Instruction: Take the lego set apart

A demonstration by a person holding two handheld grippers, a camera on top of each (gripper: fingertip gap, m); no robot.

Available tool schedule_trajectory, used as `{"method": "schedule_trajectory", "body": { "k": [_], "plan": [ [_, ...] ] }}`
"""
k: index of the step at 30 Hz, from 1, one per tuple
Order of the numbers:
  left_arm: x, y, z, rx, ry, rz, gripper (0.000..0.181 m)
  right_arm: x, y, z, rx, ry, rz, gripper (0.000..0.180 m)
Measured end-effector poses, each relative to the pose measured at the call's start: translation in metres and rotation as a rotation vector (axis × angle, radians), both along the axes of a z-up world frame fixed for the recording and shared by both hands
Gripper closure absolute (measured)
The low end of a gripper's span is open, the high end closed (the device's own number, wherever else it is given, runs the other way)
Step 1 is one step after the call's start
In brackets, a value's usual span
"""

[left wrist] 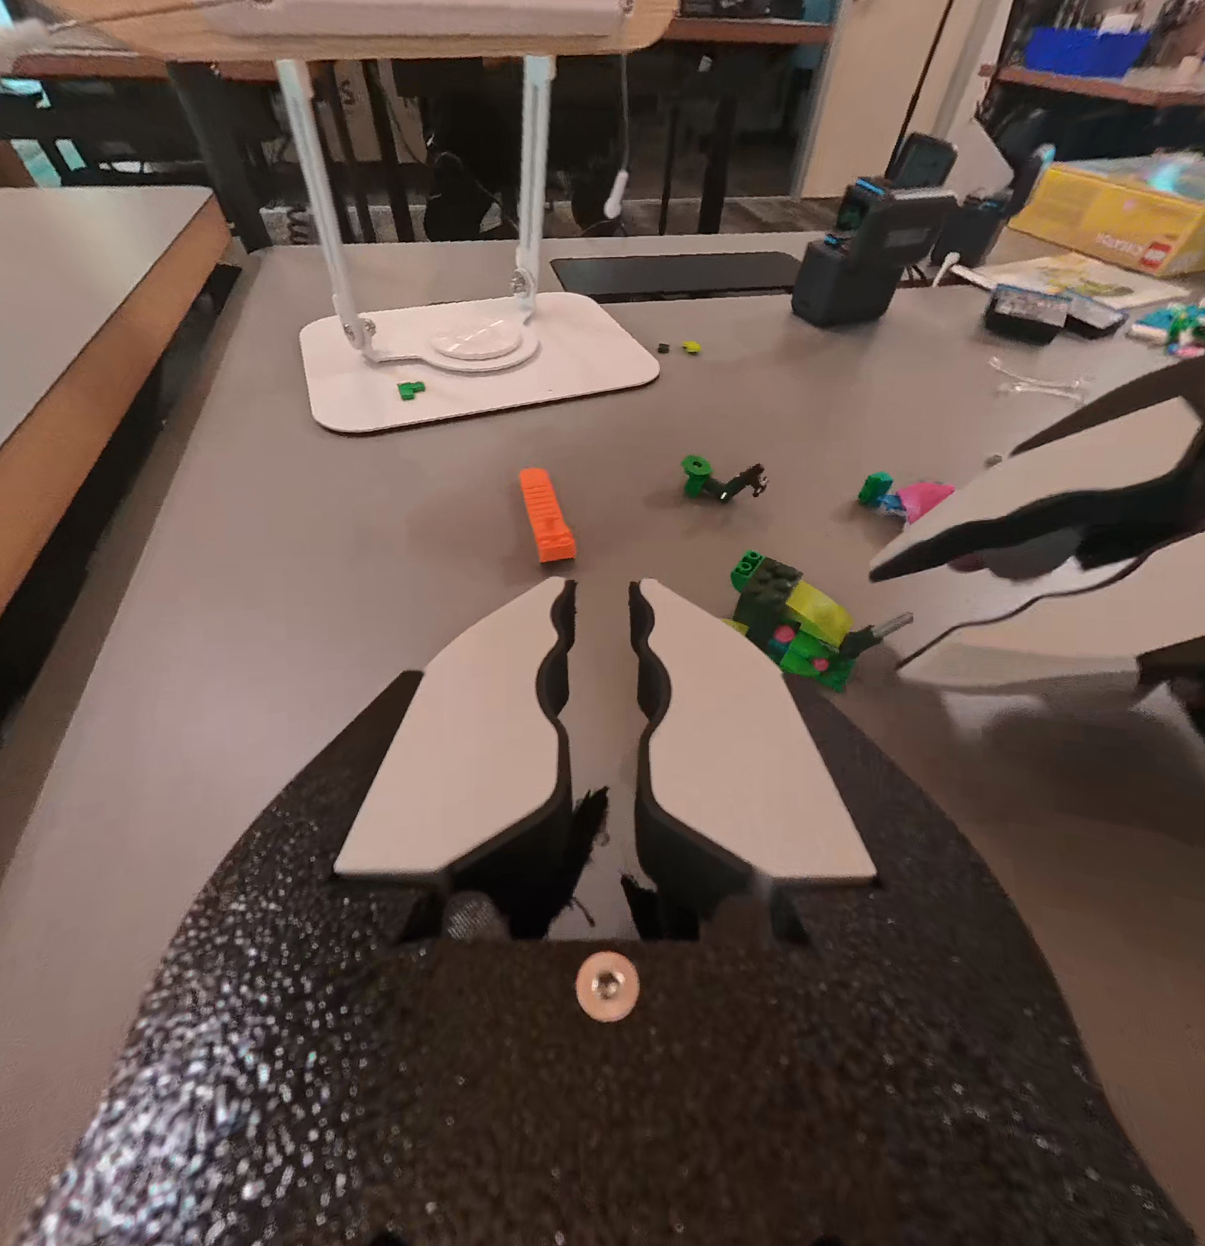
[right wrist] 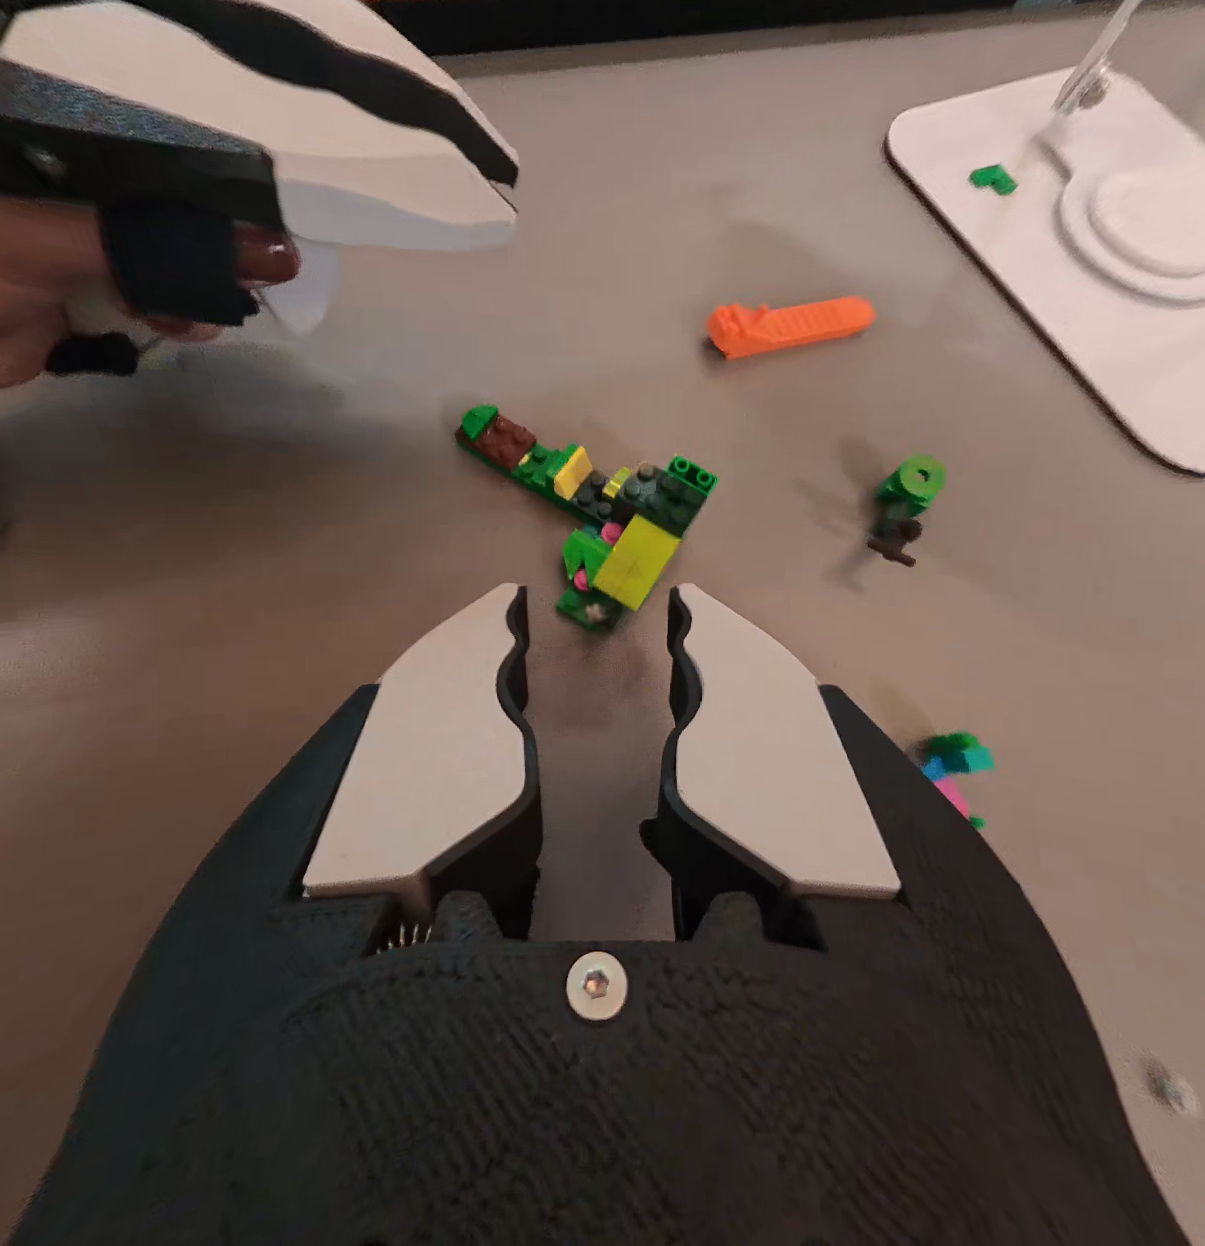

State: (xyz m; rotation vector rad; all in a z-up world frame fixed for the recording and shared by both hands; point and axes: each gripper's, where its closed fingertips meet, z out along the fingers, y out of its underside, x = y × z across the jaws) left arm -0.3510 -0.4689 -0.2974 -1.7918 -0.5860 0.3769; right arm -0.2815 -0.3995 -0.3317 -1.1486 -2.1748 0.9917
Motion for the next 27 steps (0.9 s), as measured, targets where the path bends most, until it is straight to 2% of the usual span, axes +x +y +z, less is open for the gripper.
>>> {"method": "schedule_trajectory", "body": {
  "k": [4, 8, 11, 15, 17, 19, 22, 25, 27],
  "plan": [
    [-0.004, -0.005, 0.001, 0.077, -0.062, 0.005, 0.165, -0.017, -0.005, -0.01, -0.003, -0.036, -0.052, 0.135],
    [0.005, 0.002, 0.0, 0.066, -0.065, -0.084, 0.159, -0.024, -0.006, -0.02, 0.05, -0.105, -0.106, 0.137],
    [0.021, 0.005, -0.012, -0.075, -0.056, -0.206, 0.142, -0.026, -0.006, -0.027, 0.056, -0.146, -0.12, 0.145],
    [0.033, 0.001, -0.042, -0.351, 0.011, -0.275, 0.128, -0.025, -0.006, -0.022, 0.05, -0.1, -0.091, 0.145],
    [0.034, 0.003, -0.054, -0.465, 0.072, -0.282, 0.13, -0.024, -0.008, -0.014, 0.018, -0.054, -0.077, 0.146],
    [0.038, 0.012, -0.054, -0.485, 0.148, -0.305, 0.136, -0.021, -0.01, -0.004, -0.029, -0.015, -0.061, 0.146],
    [0.033, 0.017, -0.047, -0.514, 0.275, -0.264, 0.162, -0.017, -0.008, 0.004, -0.064, 0.012, -0.049, 0.146],
    [0.033, 0.023, -0.04, -0.483, 0.339, -0.255, 0.161, -0.015, -0.004, 0.006, -0.08, 0.02, -0.064, 0.146],
    [0.033, 0.026, -0.035, -0.468, 0.376, -0.242, 0.152, -0.014, -0.003, 0.008, -0.093, 0.014, -0.064, 0.146]
  ]
}}
